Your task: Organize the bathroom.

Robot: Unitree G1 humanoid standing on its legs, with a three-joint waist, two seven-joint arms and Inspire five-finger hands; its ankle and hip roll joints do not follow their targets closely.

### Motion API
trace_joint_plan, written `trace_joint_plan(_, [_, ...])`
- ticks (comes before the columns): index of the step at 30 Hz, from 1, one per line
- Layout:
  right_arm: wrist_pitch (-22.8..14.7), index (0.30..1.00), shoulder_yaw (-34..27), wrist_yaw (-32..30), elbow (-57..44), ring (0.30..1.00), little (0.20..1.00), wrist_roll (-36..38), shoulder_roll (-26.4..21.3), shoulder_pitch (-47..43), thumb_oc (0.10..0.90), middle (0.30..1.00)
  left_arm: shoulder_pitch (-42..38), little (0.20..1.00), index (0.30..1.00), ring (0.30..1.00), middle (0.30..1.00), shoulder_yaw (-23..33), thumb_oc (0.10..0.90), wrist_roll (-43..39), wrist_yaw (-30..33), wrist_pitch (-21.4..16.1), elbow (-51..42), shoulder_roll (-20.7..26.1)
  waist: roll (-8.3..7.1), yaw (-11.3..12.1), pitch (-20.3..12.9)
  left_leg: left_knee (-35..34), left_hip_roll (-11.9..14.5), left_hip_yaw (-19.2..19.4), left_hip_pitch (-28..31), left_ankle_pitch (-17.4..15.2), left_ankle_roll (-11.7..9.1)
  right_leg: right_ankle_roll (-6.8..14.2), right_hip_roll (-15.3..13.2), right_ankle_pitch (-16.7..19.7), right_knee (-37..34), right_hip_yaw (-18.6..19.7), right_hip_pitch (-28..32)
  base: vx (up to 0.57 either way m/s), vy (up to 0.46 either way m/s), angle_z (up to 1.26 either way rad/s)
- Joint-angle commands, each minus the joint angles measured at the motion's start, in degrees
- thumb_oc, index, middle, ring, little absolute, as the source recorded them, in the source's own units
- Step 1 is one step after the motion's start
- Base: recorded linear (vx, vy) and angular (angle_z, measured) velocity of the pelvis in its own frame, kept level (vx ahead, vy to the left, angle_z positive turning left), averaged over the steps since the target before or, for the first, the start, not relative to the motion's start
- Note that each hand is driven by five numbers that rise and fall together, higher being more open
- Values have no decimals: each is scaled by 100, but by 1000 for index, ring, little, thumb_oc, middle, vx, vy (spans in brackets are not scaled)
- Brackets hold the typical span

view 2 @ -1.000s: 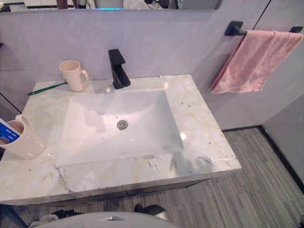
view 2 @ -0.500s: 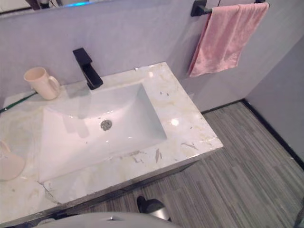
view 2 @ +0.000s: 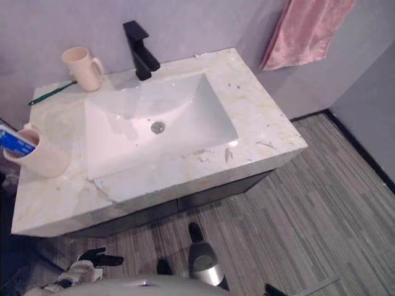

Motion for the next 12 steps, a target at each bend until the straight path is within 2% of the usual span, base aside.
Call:
trace_joint_plan(1, [-35, 900, 320, 1643, 147, 900, 900, -997, -387, -4, 800, 900, 7, 900, 900, 900, 900, 226, 800, 495, -2, -14, -21, 226, -140, 156, -129, -5, 221, 242, 16, 33, -110, 266, 407, 503, -26, -167, -315, -296, -42, 2])
trace_joint_plan(2, [126, 900, 687, 1943, 178, 900, 900, -862, -331, -29, 800, 900, 45, 900, 900, 900, 900, 205, 800, 669, -19, -16, -100, 266, -123, 265, -139, -5, 304, 293, -54, 90, -98, 254, 337, 340, 189, -253, -240, -219, -55, 8])
trace_joint_plan(4, [47, 900, 987, 2217, 213, 900, 900, -1008, -287, -129, 800, 900, 131, 900, 900, 900, 900, 196, 800, 723, -32, -34, -136, 279, -74, 438, -168, -5, 431, 420, -100, 156, -106, 223, 271, 46, 391, -418, 9, -167, -68, 10])
trace_joint_plan(5, [58, 900, 1012, 2256, 208, 900, 900, -1063, -285, -140, 800, 900, 139, 900, 900, 900, 900, 201, 800, 737, -32, -35, -141, 280, -74, 454, -183, -5, 437, 433, -125, 174, -109, 215, 264, 32, 404, -427, 14, -176, -75, 9])
trace_joint_plan(8, [176, 900, 1519, 2591, 257, 900, 900, -1393, -345, -441, 800, 900, 316, 900, 900, 900, 900, 239, 800, 683, -49, -76, -162, 275, 30, 846, -303, -5, 704, 782, -265, 335, -110, 77, 134, -678, 790, -756, 633, -183, -61, 4])
trace_joint_plan(9, [186, 900, 1546, 2652, 267, 900, 900, -1597, -352, -463, 800, 900, 327, 900, 900, 900, 900, 245, 800, 673, -48, -86, -160, 270, 29, 870, -309, -5, 711, 803, -269, 338, -110, 76, 127, -715, 787, -768, 675, -132, -49, 3])
trace_joint_plan(10, [146, 900, 1748, 2696, 300, 900, 900, -1925, -388, -579, 800, 900, 371, 900, 900, 900, 900, 247, 800, 670, -15, -129, -181, 248, -20, 1016, -390, -5, 686, 892, -335, 343, -127, 87, 77, -767, 497, -884, 981, -116, -73, -26])
trace_joint_plan(12, [288, 900, 2019, 2691, 233, 900, 900, -1899, -372, -726, 800, 900, 403, 900, 900, 900, 900, 241, 800, 668, -49, -122, -191, 236, -95, 1193, -486, -5, 621, 990, -442, 342, -160, 94, 56, -725, 84, -1002, 1186, -101, -101, -61])
